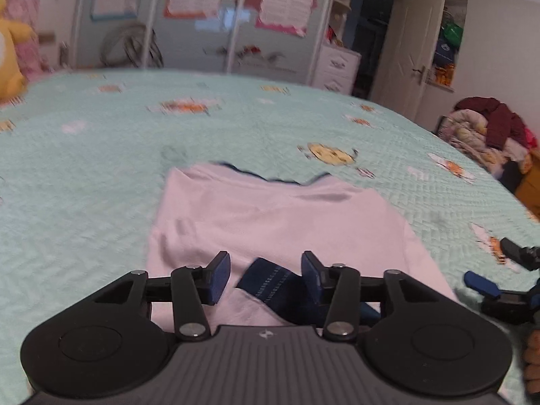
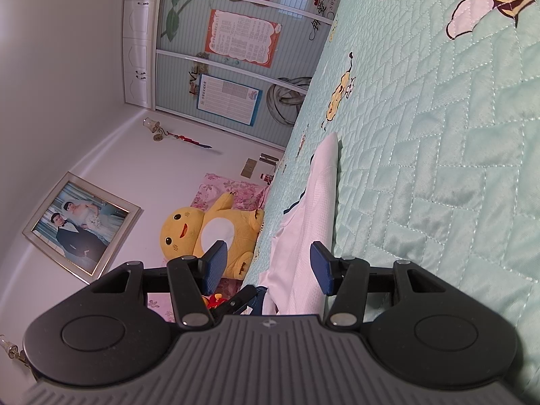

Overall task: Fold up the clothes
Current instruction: 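Hold the navy trim with the left gripper while the right gripper moves over the shirt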

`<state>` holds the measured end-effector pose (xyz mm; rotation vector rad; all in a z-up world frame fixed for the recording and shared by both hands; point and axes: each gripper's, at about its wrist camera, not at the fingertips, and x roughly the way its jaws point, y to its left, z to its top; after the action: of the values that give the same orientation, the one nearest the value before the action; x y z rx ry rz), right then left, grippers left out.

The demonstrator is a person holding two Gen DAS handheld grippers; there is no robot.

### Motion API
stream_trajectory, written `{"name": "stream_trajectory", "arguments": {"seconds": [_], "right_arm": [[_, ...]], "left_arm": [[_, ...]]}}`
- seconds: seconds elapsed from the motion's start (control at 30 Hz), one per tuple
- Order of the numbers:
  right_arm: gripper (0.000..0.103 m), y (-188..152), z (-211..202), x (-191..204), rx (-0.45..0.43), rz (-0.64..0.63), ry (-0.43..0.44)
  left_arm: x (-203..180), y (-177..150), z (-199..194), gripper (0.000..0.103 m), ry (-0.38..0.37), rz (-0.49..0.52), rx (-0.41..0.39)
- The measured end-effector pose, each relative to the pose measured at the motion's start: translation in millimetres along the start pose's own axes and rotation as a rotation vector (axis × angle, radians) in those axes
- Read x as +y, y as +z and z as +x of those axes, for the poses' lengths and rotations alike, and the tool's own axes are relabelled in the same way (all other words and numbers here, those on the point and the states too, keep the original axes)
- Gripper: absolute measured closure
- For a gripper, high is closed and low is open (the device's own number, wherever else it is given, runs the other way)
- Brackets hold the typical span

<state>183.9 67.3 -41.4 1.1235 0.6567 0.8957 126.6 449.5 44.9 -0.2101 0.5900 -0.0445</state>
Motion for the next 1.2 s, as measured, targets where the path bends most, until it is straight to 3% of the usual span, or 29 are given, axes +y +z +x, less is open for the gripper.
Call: {"name": "stream_trajectory", "arguments": {"seconds": [0.03,0.27,0.47,0.67,0.73,0.77,0.83,0.93,1.03,1.1,1.2], "right_arm": [[0.048,0,0,0,0.000,0.000,0.000],[0.048,0,0,-1,0.001,0.001,-0.001],[0.048,1,1,0,0.002,-0.002,-0.003],[0.048,1,1,0,0.002,-0.003,-0.004],[0.048,0,1,2,0.005,-0.014,-0.012],[0.048,-1,2,4,0.009,-0.028,-0.022],[0.048,-4,5,13,0.026,-0.084,-0.061],[0.043,-17,15,43,0.084,-0.281,-0.143],[0.043,-38,27,69,0.150,-0.464,-0.160],[0.043,-47,33,75,0.176,-0.521,-0.192],[0.043,-44,35,69,0.187,-0.498,-0.243]], "left_arm": [[0,0,-2,0.103,-0.004,0.001,0.000],[-4,-23,-61,0.103,-0.042,0.098,0.006],[10,-51,-69,0.100,0.046,0.093,0.090],[10,-54,-92,0.089,0.116,0.010,-0.011],[-3,-52,-95,0.082,0.100,0.061,-0.045],[-12,-50,-93,0.066,0.098,0.100,-0.052],[-24,-49,-86,0.053,0.099,0.150,-0.048],[-44,-49,-78,0.053,0.089,0.241,-0.042],[-69,-57,-71,0.053,0.111,0.420,-0.030],[-86,-60,-64,0.053,0.117,0.532,-0.022],[-106,-61,-49,0.052,0.142,0.694,-0.024]]}}
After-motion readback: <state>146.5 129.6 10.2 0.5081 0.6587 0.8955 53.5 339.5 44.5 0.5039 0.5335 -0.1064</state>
